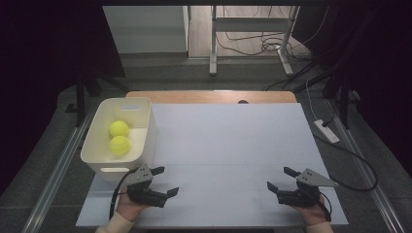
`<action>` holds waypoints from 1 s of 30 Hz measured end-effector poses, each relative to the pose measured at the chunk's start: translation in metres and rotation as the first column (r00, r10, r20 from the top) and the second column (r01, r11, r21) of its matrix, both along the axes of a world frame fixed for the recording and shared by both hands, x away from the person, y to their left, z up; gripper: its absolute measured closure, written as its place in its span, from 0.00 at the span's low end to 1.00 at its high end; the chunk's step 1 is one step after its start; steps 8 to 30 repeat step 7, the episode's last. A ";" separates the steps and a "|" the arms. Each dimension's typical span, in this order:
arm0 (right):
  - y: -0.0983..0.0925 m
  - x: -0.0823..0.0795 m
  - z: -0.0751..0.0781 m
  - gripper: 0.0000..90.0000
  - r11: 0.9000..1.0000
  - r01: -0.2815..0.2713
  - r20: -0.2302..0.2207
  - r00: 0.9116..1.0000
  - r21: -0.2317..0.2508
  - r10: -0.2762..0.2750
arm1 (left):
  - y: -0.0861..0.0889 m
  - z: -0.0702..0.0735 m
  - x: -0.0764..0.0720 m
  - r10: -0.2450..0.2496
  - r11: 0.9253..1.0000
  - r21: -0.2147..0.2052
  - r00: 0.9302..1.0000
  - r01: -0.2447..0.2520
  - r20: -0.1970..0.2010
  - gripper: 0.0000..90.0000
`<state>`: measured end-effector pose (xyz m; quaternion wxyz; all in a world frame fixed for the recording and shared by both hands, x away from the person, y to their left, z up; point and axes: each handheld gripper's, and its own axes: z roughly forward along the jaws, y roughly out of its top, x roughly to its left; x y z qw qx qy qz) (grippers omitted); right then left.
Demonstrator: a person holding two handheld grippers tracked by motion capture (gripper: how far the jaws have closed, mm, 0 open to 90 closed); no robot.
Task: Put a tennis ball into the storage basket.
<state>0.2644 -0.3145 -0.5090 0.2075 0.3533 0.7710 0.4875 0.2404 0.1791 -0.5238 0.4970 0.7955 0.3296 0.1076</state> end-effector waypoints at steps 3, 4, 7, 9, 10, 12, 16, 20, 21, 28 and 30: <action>0.000 0.000 0.000 0.14 1.000 -0.002 0.000 1.000 0.002 0.002 | 0.000 0.000 0.000 0.000 1.000 -0.003 1.000 0.000 0.001 0.07; 0.000 0.000 0.000 0.14 1.000 -0.003 0.002 1.000 0.003 0.003 | 0.000 0.001 0.000 0.000 1.000 -0.003 1.000 0.000 0.001 0.07; 0.000 -0.001 0.000 0.14 1.000 -0.006 0.004 1.000 0.002 0.006 | 0.000 0.001 0.000 0.000 1.000 -0.003 1.000 0.000 0.000 0.07; 0.000 -0.001 0.000 0.14 1.000 -0.006 0.004 1.000 0.002 0.006 | 0.000 0.001 0.000 0.000 1.000 -0.003 1.000 0.000 0.000 0.07; 0.000 -0.001 0.000 0.14 1.000 -0.006 0.004 1.000 0.002 0.006 | 0.000 0.001 0.000 0.000 1.000 -0.003 1.000 0.000 0.000 0.07; 0.000 -0.001 0.000 0.14 1.000 -0.006 0.004 1.000 0.002 0.006 | 0.000 0.001 0.000 0.000 1.000 -0.003 1.000 0.000 0.000 0.07; 0.000 -0.001 0.000 0.14 1.000 -0.006 0.004 1.000 0.002 0.006 | 0.000 0.001 0.000 0.000 1.000 -0.003 1.000 0.000 0.000 0.07; 0.000 -0.001 0.000 0.14 1.000 -0.006 0.004 1.000 0.002 0.006 | 0.000 0.001 0.000 0.000 1.000 -0.003 1.000 0.000 0.000 0.07; 0.000 -0.001 0.000 0.14 1.000 -0.006 0.004 1.000 0.002 0.006 | 0.000 0.001 0.000 0.000 1.000 -0.003 1.000 0.000 0.000 0.07; 0.000 -0.001 0.000 0.14 1.000 -0.006 0.004 1.000 0.002 0.006 | 0.000 0.001 0.000 0.000 1.000 -0.003 1.000 0.000 0.000 0.07; 0.000 -0.001 0.000 0.14 1.000 -0.006 0.004 1.000 0.002 0.006 | 0.000 0.001 0.000 0.000 1.000 -0.003 1.000 0.000 0.000 0.07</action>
